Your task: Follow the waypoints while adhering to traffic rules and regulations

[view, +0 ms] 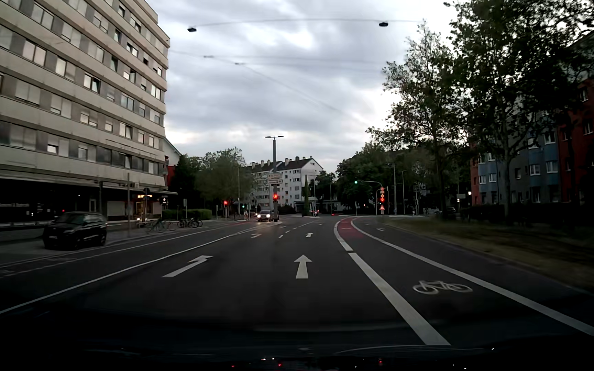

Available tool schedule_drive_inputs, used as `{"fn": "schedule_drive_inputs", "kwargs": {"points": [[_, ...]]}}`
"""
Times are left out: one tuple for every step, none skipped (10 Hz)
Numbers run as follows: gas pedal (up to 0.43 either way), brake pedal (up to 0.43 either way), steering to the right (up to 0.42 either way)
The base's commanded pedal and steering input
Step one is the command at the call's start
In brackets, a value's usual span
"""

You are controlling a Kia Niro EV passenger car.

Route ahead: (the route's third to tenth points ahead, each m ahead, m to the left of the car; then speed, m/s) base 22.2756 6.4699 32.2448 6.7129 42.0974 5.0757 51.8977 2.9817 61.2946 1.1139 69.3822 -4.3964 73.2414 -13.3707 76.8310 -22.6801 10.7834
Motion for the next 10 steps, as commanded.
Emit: {"fn": "schedule_drive_inputs", "kwargs": {"points": [[0.02, 0.0, 0.005], [0.0, 0.0, 0.005], [0.0, 0.0, 0.006], [0.0, 0.0, 0.006], [0.0, 0.0, 0.007], [0.0, 0.0, 0.011], [0.0, 0.0, 0.015], [0.0, 0.006, 0.015], [0.0, 0.024, 0.015], [0.0, 0.055, 0.019]]}}
